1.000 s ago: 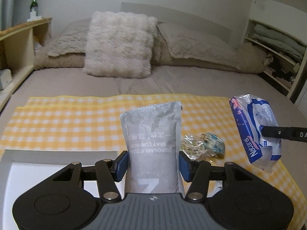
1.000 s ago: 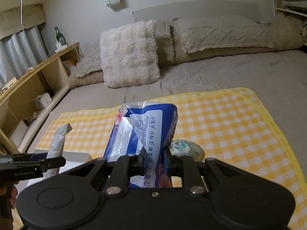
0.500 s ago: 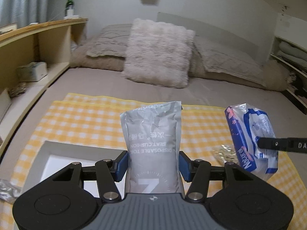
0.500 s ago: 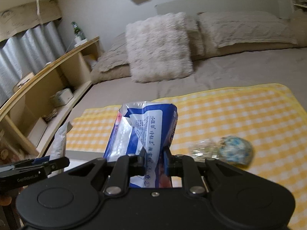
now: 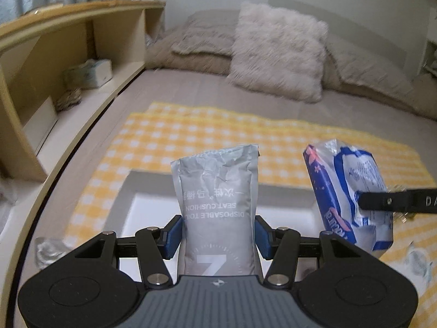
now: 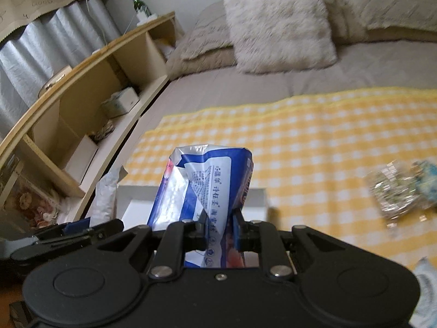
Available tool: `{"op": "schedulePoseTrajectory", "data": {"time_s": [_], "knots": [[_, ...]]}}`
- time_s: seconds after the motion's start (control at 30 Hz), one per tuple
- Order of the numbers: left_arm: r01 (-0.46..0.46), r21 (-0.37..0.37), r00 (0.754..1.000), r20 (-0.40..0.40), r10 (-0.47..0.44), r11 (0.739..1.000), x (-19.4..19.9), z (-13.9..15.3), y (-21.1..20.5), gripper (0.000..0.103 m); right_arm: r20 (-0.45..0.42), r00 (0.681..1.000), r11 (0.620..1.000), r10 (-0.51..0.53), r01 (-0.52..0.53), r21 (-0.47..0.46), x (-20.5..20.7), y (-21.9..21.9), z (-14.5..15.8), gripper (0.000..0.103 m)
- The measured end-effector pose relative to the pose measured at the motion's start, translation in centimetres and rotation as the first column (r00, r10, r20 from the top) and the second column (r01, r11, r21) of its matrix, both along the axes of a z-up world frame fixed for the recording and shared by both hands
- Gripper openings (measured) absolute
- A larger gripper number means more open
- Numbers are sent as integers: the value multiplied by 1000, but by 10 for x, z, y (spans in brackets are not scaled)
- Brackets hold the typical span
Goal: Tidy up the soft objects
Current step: 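Lift the grey pouch and wipe pack with both tools over the white box, then lower the grey pouch and wipe pack into the box and open both tools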
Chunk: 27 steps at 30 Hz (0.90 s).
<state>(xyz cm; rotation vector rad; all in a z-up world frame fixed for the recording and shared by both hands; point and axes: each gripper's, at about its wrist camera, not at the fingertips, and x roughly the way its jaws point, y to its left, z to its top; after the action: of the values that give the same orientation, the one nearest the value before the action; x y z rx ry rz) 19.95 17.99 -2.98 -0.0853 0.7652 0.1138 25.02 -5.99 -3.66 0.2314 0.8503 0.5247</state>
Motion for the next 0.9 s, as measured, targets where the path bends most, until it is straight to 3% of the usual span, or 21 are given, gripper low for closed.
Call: {"op": "schedulePoseTrajectory", "data": {"time_s": [0.27,0.53,0.73,0.9], "knots": [[0,16,991,-137,2,1000,-11,-35,36,55,-63,997,998,31,-35,-51,4,57,-32,17],[39,-23,956,-289,-44,999,-16,-73,43,55,-142,989,989,-41,20,-147,11,87,-66,17],[61,-53,942,-326,-75,997,-22,-85,39,56,-133,991,981,-25,-1,-192,10,96,-74,18],[39,-99,945,-321,-69,994,-25,-87,36,56,-142,990,984,-25,-1,-180,9,94,-72,18]]}}
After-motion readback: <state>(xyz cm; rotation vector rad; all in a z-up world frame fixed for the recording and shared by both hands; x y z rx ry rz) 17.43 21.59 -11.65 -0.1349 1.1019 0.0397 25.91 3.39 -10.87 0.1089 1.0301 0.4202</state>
